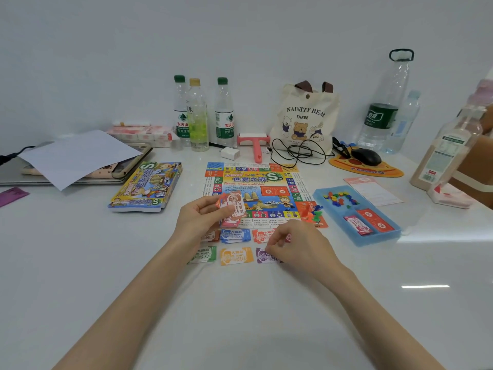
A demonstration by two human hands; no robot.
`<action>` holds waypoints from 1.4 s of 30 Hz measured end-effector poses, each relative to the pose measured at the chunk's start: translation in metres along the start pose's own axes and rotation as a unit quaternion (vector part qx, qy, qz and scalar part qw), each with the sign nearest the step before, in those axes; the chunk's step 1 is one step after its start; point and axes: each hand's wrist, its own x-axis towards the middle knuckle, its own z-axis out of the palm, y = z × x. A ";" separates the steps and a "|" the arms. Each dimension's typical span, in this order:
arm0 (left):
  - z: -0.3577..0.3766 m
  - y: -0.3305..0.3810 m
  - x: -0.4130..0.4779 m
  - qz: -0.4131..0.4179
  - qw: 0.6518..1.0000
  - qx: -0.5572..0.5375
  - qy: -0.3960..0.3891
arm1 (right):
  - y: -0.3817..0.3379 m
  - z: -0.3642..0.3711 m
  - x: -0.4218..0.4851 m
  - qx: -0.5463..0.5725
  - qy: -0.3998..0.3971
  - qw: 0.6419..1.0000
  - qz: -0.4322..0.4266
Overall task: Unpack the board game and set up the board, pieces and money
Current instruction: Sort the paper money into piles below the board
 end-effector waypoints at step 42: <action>-0.046 0.019 0.016 0.022 0.993 -0.096 0.071 | -0.045 0.004 0.043 0.196 -0.035 0.977 -0.071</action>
